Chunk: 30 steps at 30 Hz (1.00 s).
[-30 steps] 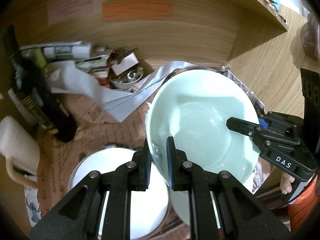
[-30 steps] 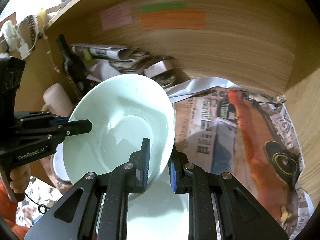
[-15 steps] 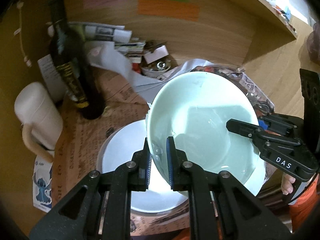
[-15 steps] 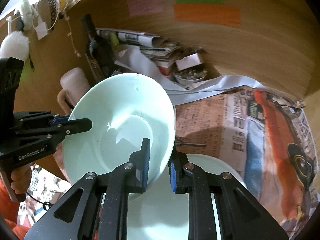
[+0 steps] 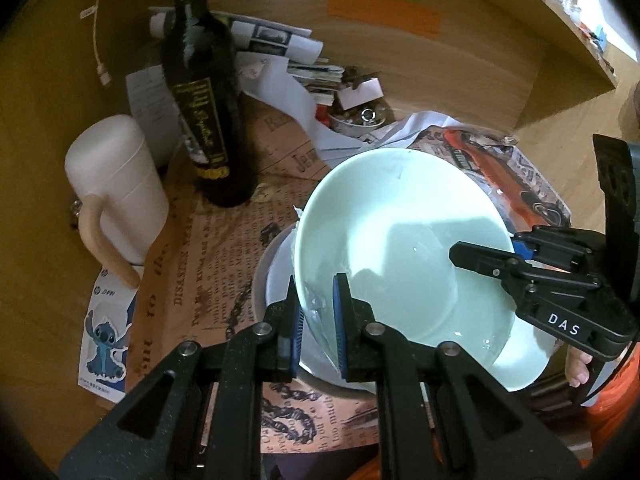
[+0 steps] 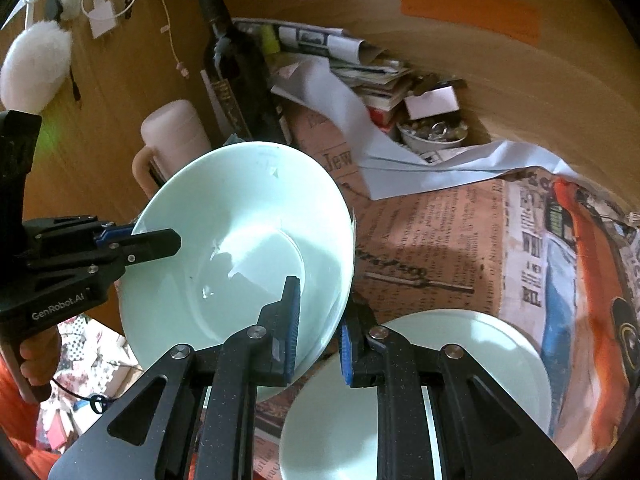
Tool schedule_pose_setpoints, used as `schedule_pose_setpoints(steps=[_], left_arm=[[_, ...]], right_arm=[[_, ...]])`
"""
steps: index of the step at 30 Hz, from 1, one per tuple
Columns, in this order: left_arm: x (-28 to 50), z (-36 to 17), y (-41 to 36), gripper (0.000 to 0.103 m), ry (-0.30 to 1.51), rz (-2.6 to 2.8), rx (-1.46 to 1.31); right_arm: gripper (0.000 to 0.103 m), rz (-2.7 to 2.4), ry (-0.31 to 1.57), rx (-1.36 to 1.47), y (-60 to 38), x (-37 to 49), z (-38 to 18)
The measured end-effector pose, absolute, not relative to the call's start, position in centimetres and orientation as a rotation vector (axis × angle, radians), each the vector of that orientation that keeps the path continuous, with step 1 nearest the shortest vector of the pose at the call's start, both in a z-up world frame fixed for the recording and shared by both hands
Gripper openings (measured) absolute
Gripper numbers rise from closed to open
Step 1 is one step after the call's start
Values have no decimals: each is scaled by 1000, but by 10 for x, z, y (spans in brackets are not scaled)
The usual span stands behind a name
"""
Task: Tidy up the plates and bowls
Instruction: 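Carry the mint green bowl with the left tool over the stack, then lower the mint green bowl into the white bowl and open the left tool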
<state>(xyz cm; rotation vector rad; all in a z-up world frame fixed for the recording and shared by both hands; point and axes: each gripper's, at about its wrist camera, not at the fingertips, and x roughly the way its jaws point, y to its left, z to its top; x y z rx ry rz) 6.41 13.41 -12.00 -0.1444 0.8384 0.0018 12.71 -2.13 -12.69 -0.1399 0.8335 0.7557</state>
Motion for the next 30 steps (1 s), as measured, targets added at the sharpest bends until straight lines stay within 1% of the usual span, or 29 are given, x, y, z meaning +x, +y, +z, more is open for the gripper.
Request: schedule_pose_setpoints(steps=[22,26,30], left_arm=[[62,-141,150,13,887,36,-145],[64,-145,149,13,891,44,-125],[64,-145,150,13,891,47,-122]], right_arm=[[16,789,881,-193,1,133,-141],[18,792,879,-199,3,134,-140],[18,785,869,-222,3,134,-138]])
